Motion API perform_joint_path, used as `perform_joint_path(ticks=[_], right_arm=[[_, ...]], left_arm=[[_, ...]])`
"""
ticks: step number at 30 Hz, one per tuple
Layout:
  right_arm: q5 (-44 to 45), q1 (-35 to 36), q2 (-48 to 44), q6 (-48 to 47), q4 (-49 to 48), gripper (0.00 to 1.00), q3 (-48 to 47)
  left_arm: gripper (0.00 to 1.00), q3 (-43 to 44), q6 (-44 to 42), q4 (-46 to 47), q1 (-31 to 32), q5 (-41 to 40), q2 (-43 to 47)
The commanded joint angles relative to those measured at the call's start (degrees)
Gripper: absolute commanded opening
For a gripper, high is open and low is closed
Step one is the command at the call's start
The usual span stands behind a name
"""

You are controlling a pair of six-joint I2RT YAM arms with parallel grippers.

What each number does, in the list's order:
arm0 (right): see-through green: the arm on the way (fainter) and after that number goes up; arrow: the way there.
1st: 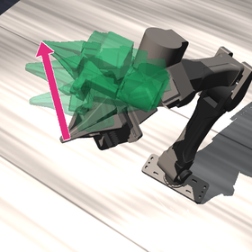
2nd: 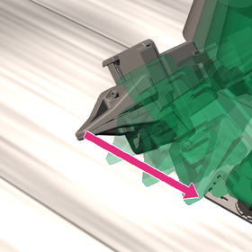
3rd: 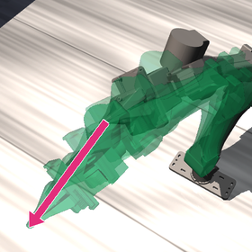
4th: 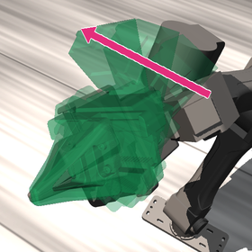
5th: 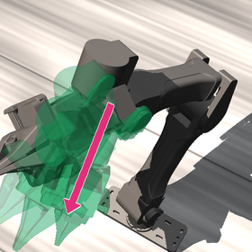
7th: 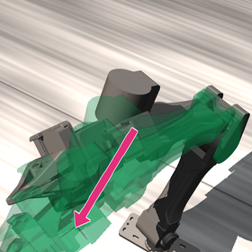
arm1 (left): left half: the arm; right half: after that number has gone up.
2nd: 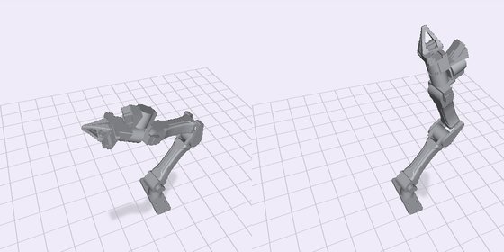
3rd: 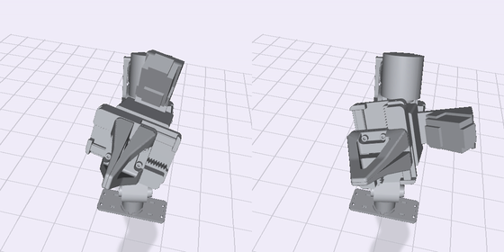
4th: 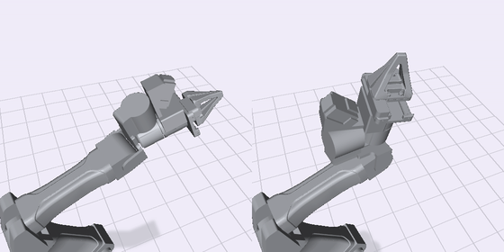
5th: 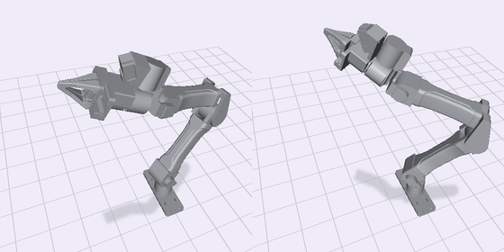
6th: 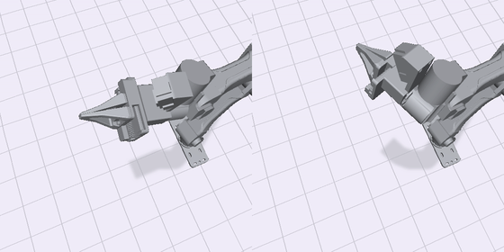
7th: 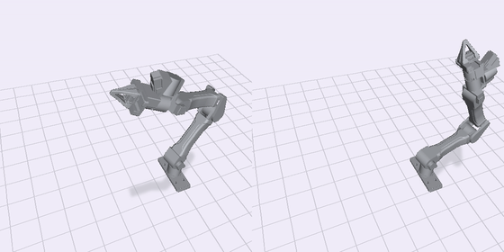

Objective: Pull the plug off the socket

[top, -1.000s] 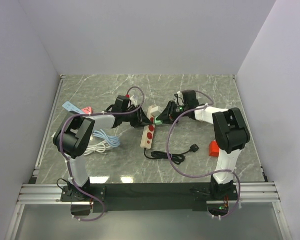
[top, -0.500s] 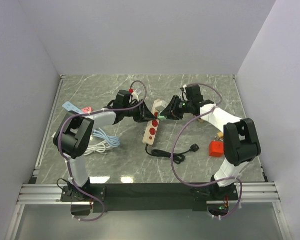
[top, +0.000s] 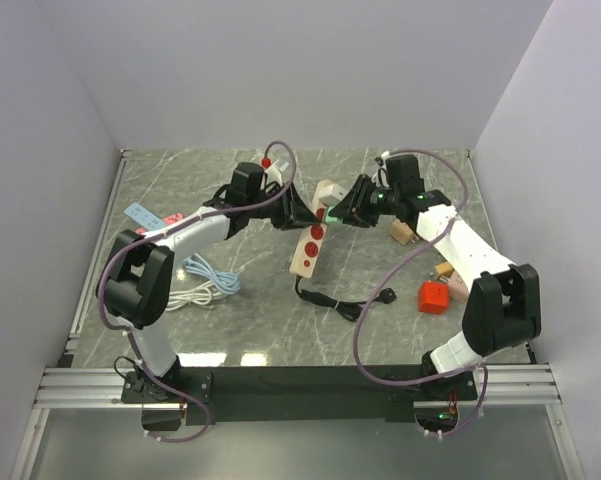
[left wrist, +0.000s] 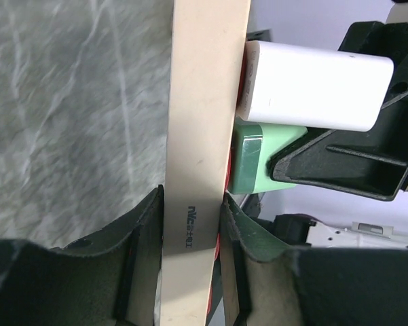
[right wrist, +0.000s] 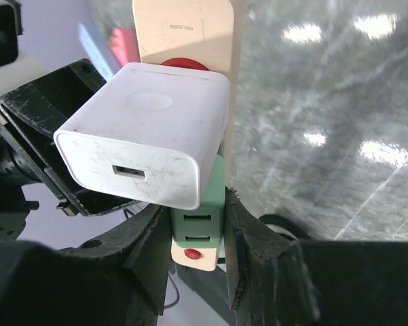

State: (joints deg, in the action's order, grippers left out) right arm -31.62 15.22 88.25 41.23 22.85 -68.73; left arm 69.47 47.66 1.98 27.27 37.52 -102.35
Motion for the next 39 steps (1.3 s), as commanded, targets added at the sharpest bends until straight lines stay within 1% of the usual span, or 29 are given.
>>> perform_joint_path(ticks=[1, 4, 7, 10, 12, 13, 15, 17, 20, 22, 23, 24, 25, 27, 28, 31, 34, 36, 39], right_arm=[[10.37, -7.40, -7.47, -3.97, 7.30, 0.00, -3.08], [8.08, -7.49, -8.35, -2.74, 6.86, 0.00, -2.46], [7.80, -7.49, -9.23, -2.82, 7.38, 0.00, -2.72], [10.34, -7.23, -9.06, -3.52, 10.71, 0.00, -4.83], [15.16, -5.65, -9.23, -2.83, 12.13, 0.00, -5.71], [15.44, -4.95, -9.32, -2.13, 10.21, 0.00, -5.45], [16.85, -1.00, -9.32, 0.41, 7.22, 0.00, -3.26], [15.19, 2.33, -8.54, 3.93, 1.18, 0.00, -0.54], [14.74, 3.58, -8.96, 6.66, -2.36, 0.00, 1.05], [17.89, 2.71, -10.20, 6.50, -2.20, 0.00, 1.58], [19.38, 2.01, -10.29, 6.23, 0.67, 0.00, 0.88], [20.70, 0.61, -9.94, 6.05, 2.36, 0.00, 0.44], [22.20, -2.27, -9.15, 5.53, 3.94, 0.00, -0.52], [25.27, -5.37, -5.03, 4.65, 10.78, 0.00, -2.36], [28.33, -8.08, -3.36, 3.86, 14.64, 0.00, -3.85], [33.88, -11.69, 1.30, 2.63, 18.00, 0.00, -3.17], [35.83, -13.37, 3.41, 1.75, 20.03, 0.00, -1.24], [36.79, -13.38, 3.16, 1.92, 20.65, 0.00, 1.30], [38.56, -14.43, 0.00, 3.15, 19.60, 0.00, 5.00]], left_arm=[[0.00, 1.36, -1.60, -12.34, -6.52, -15.98, 1.97], [0.00, 3.65, -1.95, -14.10, -6.52, -16.77, 1.71], [0.01, 4.97, -2.13, -16.04, -6.52, -18.35, 1.54], [0.01, 5.94, -1.69, -18.06, -6.52, -20.73, 1.45], [0.00, 6.38, -1.34, -18.33, -6.61, -21.43, 1.01], [0.01, 6.38, -0.73, -18.15, -6.53, -21.43, 0.92], [0.01, 6.81, -0.03, -17.36, -6.52, -20.91, 0.39], [0.00, 7.78, 0.68, -17.01, -6.52, -20.38, -0.39], [0.00, 8.92, 0.77, -16.92, -6.52, -19.94, -0.40], [0.00, 9.01, 0.24, -16.83, -6.52, -19.50, 0.48], [0.00, 9.45, -0.02, -17.27, -6.52, -19.50, 0.65], [0.00, 9.63, -0.46, -17.45, -6.52, -19.59, 0.92], [0.00, 9.54, -0.98, -17.53, -6.61, -19.41, 1.01], [0.00, 8.58, -1.34, -16.84, -6.61, -18.10, 1.71], [0.01, 8.23, -1.78, -16.57, -6.61, -17.40, 1.88], [0.01, 6.47, -2.83, -16.04, -6.61, -15.55, 2.94], [0.00, 4.45, -4.41, -16.65, -6.61, -14.67, 4.08], [0.00, 3.74, -5.55, -17.10, -6.61, -14.14, 4.87], [0.01, 2.34, -6.44, -16.40, -6.61, -12.74, 5.66]])
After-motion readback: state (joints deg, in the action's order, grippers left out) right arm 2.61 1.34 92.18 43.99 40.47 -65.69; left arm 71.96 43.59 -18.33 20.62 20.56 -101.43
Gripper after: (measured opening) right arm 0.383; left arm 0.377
